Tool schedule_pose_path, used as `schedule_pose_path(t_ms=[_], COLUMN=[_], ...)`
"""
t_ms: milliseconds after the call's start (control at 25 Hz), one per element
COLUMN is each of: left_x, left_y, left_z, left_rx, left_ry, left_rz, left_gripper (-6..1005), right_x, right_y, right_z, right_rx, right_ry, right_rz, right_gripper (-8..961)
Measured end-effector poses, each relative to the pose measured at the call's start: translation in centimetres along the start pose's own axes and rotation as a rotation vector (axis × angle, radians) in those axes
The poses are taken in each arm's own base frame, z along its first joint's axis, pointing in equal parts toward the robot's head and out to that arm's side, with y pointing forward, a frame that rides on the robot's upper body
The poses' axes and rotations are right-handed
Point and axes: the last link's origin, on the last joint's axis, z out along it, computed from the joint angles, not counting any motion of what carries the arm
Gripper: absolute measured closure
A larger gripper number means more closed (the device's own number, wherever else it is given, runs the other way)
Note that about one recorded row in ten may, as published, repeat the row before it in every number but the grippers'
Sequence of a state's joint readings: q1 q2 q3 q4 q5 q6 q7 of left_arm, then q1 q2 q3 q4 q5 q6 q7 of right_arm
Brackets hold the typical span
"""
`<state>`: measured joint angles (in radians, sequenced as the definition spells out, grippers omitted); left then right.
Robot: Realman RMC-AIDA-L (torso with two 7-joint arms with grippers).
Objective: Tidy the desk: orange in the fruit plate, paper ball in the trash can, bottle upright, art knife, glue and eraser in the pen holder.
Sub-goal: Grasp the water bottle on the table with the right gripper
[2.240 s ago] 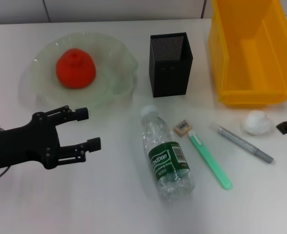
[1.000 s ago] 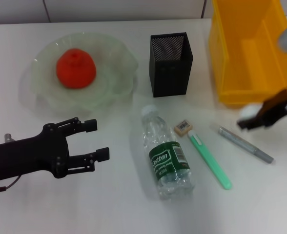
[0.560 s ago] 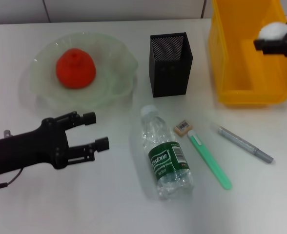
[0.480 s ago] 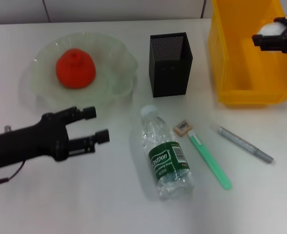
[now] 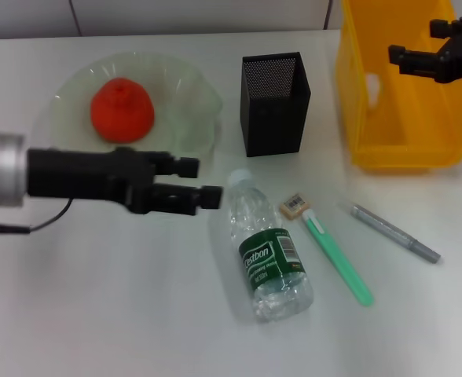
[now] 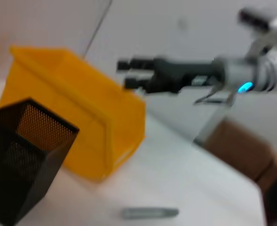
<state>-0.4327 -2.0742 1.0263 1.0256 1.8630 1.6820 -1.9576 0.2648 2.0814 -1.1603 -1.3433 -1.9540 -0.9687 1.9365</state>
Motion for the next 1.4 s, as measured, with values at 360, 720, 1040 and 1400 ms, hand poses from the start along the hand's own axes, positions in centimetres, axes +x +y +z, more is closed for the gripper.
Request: schedule_pose_path(t_ms=[360,720,1040,1400], left_x=[1.4,-0.9,-6.6,-8.5], left_y=[2.2,1.6,0.9,0.8], left_z=[1.3,-0.1,-7.3,-9.7], left_rx=[0.000,-0.049,0.016,0.122], left_ry=[-0.136,-0.048,0.213,0.288], left_rz=[0.153,0.151,0.208,0.209], left_gripper=[167,167,167,168], right_x=[0.9,-2.4,-6.7,-7.5], right_y=[0.6,1.6,6.0,9.2], right_z=[-6.5,-6.6,-2.3,3.8], right_rx=[-0.321,-0.408,-0.294,-0.273], right_ry=[-0.133,0.242,0.616,0.746], right_rz=[0.167,0.255,0.194,0.148], right_gripper=[161,163,170,179])
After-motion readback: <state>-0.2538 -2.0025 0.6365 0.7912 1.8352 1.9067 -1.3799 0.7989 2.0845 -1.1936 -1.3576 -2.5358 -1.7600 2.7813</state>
